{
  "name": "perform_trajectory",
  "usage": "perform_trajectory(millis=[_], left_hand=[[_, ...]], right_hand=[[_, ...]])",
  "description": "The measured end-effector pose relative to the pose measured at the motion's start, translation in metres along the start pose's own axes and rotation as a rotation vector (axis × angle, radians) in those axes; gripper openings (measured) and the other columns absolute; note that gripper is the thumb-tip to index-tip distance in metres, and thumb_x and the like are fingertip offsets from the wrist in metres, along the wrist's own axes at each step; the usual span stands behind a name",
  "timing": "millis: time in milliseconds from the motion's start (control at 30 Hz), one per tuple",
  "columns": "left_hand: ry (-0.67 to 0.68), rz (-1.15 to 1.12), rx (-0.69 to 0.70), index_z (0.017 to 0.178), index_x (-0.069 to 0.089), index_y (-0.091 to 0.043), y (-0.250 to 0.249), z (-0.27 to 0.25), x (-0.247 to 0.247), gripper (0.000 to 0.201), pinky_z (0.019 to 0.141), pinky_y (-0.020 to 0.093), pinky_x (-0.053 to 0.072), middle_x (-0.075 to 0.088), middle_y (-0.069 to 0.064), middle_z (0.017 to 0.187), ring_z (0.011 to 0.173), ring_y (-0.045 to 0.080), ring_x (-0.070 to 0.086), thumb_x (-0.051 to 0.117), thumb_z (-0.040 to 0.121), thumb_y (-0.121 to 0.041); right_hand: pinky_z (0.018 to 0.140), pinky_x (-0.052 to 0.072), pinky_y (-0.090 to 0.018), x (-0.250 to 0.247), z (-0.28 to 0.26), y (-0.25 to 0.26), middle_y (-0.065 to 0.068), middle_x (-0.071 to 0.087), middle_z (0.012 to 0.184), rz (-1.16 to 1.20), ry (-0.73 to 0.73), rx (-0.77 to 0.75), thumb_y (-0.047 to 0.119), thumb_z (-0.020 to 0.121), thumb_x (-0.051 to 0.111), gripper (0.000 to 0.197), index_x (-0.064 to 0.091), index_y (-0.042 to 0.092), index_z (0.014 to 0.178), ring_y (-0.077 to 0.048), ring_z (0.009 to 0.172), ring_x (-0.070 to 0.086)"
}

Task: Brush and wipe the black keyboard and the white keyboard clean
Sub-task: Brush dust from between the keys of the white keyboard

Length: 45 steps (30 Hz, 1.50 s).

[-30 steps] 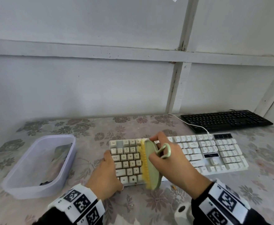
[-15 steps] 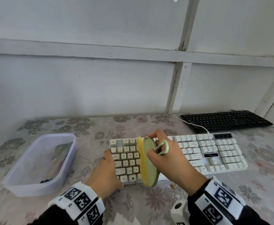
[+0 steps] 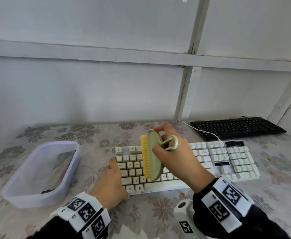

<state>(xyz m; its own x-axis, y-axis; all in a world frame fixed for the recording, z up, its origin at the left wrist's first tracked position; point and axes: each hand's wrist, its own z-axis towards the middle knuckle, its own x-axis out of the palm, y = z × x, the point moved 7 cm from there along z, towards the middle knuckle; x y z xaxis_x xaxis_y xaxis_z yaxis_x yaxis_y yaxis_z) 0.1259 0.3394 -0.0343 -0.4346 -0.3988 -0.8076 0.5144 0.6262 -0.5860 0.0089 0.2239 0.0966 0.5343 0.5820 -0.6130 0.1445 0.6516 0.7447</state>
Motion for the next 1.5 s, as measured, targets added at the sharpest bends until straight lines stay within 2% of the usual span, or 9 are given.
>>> perform_trajectory(millis=[200, 333, 600, 700, 767, 900, 1133, 1400, 1500], left_hand=[[0.001, -0.006, -0.004, 0.127, 0.017, -0.015, 0.001, 0.001, 0.001, 0.096, 0.086, 0.037, 0.052, 0.051, 0.004, 0.116, 0.104, 0.021, 0.055, 0.082, 0.056, -0.020], [-0.001, -0.015, 0.000, 0.126, 0.017, -0.017, 0.003, 0.002, 0.002, 0.094, 0.085, 0.038, 0.052, 0.051, 0.004, 0.115, 0.102, 0.021, 0.056, 0.080, 0.057, -0.021], [-0.003, 0.011, 0.008, 0.128, 0.019, -0.016, -0.002, -0.002, -0.001, 0.093, 0.085, 0.033, 0.049, 0.048, 0.002, 0.117, 0.106, 0.020, 0.052, 0.081, 0.059, -0.019], [-0.005, 0.003, 0.012, 0.129, 0.020, -0.016, -0.002, -0.001, -0.001, 0.095, 0.083, 0.032, 0.050, 0.047, 0.002, 0.118, 0.104, 0.020, 0.052, 0.082, 0.057, -0.019], [-0.004, -0.002, 0.006, 0.128, 0.020, -0.016, -0.001, 0.000, -0.001, 0.095, 0.083, 0.033, 0.051, 0.049, 0.002, 0.116, 0.103, 0.019, 0.054, 0.082, 0.056, -0.018], [-0.010, -0.015, -0.006, 0.127, 0.019, -0.018, 0.001, 0.001, 0.000, 0.094, 0.085, 0.035, 0.052, 0.051, 0.003, 0.115, 0.103, 0.019, 0.055, 0.082, 0.057, -0.018], [0.000, -0.013, -0.009, 0.127, 0.018, -0.017, 0.000, -0.001, -0.001, 0.096, 0.088, 0.037, 0.051, 0.051, 0.004, 0.117, 0.106, 0.021, 0.054, 0.082, 0.056, -0.016], [-0.011, -0.007, -0.015, 0.128, 0.017, -0.018, 0.003, 0.001, 0.000, 0.097, 0.087, 0.036, 0.052, 0.051, 0.004, 0.116, 0.104, 0.020, 0.055, 0.082, 0.056, -0.019], [-0.010, -0.008, -0.013, 0.127, 0.018, -0.017, 0.001, 0.000, 0.001, 0.095, 0.087, 0.036, 0.052, 0.051, 0.004, 0.116, 0.104, 0.020, 0.054, 0.082, 0.057, -0.017]], right_hand=[[0.039, 0.031, -0.017, 0.027, -0.026, -0.009, 0.004, 0.050, 0.058, -0.039, 0.153, -0.022, 0.009, 0.087, 0.049, 0.021, 0.046, 0.022, 0.104, -0.006, 0.042, 0.044], [0.043, 0.030, -0.017, 0.027, -0.038, -0.009, 0.004, 0.049, 0.062, -0.060, 0.265, 0.024, 0.013, 0.087, 0.049, 0.020, 0.047, 0.024, 0.104, -0.007, 0.044, 0.038], [0.038, 0.033, -0.018, -0.005, -0.003, -0.002, -0.012, 0.066, 0.076, 0.005, -0.025, 0.014, 0.008, 0.083, 0.050, 0.028, 0.049, 0.025, 0.106, -0.006, 0.043, 0.044], [0.038, 0.031, -0.016, 0.008, -0.007, -0.009, -0.012, 0.065, 0.076, 0.019, 0.027, 0.017, 0.007, 0.084, 0.049, 0.025, 0.047, 0.021, 0.105, -0.005, 0.042, 0.044], [0.039, 0.030, -0.016, 0.019, -0.019, -0.014, -0.007, 0.060, 0.067, 0.011, 0.098, 0.014, 0.008, 0.086, 0.049, 0.020, 0.047, 0.020, 0.102, -0.005, 0.041, 0.042], [0.042, 0.030, -0.021, 0.023, -0.035, -0.020, -0.001, 0.050, 0.060, 0.004, 0.204, 0.062, 0.011, 0.084, 0.050, 0.020, 0.048, 0.025, 0.098, -0.008, 0.045, 0.036], [0.038, 0.031, -0.018, -0.006, -0.005, 0.000, -0.013, 0.062, 0.070, 0.079, -0.061, 0.003, 0.006, 0.082, 0.050, 0.026, 0.051, 0.021, 0.104, -0.005, 0.041, 0.041], [0.041, 0.030, -0.018, 0.024, -0.037, -0.015, 0.003, 0.051, 0.060, 0.005, 0.203, 0.054, 0.011, 0.086, 0.050, 0.021, 0.047, 0.026, 0.100, -0.006, 0.042, 0.038], [0.039, 0.030, -0.017, 0.006, -0.030, -0.009, 0.004, 0.051, 0.060, 0.041, 0.135, 0.070, 0.009, 0.083, 0.051, 0.023, 0.051, 0.024, 0.101, -0.004, 0.040, 0.038]])
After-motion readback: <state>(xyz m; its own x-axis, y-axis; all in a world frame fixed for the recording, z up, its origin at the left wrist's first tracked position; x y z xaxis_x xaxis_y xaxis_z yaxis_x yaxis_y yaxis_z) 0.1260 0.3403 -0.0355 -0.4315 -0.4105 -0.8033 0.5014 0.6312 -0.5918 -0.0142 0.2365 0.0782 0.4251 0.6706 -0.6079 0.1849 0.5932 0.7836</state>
